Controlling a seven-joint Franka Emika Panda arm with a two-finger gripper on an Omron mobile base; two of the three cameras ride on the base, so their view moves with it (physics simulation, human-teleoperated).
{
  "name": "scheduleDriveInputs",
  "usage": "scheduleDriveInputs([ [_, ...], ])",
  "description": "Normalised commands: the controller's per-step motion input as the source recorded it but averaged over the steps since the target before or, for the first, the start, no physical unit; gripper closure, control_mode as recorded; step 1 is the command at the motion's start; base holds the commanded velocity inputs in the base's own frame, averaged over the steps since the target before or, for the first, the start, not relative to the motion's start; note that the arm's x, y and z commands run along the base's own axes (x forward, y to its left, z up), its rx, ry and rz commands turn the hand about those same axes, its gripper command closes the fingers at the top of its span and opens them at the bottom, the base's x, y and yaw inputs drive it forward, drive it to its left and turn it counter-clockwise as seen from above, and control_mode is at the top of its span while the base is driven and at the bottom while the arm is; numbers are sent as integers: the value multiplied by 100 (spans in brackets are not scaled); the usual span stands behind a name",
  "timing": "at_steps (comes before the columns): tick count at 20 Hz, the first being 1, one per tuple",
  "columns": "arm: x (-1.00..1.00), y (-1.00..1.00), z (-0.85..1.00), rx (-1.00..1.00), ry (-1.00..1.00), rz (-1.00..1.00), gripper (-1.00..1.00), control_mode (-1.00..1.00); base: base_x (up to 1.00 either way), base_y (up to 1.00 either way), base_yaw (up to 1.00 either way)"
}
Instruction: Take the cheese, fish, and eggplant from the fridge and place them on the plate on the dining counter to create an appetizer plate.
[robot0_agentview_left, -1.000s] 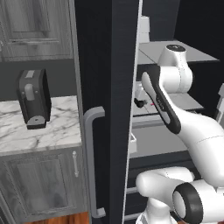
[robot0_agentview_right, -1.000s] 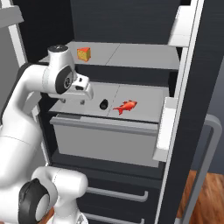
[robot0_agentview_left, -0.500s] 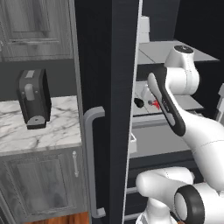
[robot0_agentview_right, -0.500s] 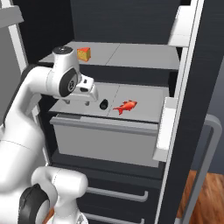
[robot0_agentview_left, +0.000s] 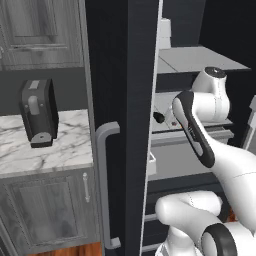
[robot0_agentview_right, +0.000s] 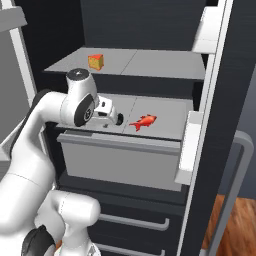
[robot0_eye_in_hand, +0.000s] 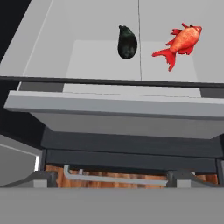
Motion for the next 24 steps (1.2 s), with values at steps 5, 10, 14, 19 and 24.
scheduleDriveInputs([
  [5, 27, 0, -30, 0, -6, 0, -100, -100, 0, 0, 0],
  [10, 43, 0, -3, 0, -2, 0, -100, -100, 0, 0, 0],
  [14, 38, 0, 0, 0, 0, 0, -100, -100, 0, 0, 0],
  [19, 40, 0, -2, 0, 0, 0, -100, -100, 0, 0, 0],
  [24, 32, -5, -10, 0, -1, 0, -100, -100, 0, 0, 0],
])
